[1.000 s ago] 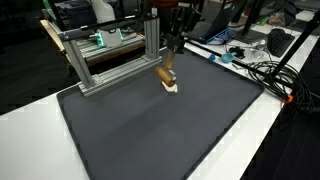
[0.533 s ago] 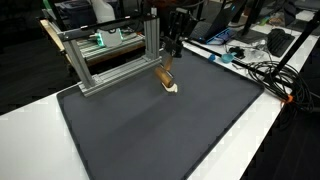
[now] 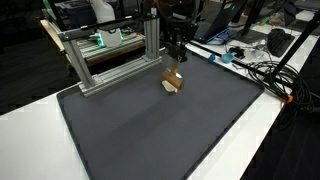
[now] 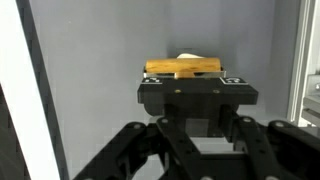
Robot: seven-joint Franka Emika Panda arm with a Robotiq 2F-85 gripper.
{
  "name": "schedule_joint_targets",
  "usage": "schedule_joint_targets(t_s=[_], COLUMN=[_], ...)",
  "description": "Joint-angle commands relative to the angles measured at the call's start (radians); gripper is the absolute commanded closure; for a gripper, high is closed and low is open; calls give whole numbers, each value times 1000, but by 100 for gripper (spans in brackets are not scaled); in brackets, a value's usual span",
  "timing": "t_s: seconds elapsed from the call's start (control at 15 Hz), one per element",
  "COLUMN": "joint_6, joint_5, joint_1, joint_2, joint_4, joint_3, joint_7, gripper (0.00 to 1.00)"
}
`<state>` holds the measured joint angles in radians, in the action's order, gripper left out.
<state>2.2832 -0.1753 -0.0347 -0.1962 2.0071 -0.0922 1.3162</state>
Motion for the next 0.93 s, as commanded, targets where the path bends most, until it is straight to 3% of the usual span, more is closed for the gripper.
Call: schedule_joint_targets(t_s=[0.0, 0.07, 0.13, 0.2, 0.27, 0.67, 0.87], joint_6=[73, 52, 43, 43, 43, 89, 57], joint_5=[124, 76, 75, 74, 74, 84, 82], joint_1=[-13, 12, 10, 11, 12, -1, -8], joint_2=[16, 9, -8, -10, -11, 8, -5], joint_4=[61, 55, 34, 40, 43, 66, 47], joint_3=[-11, 7, 7, 7, 7, 19, 31], joint_7=[132, 34, 64, 52, 46, 17, 6], gripper=[78, 78, 53, 53, 78, 78, 78])
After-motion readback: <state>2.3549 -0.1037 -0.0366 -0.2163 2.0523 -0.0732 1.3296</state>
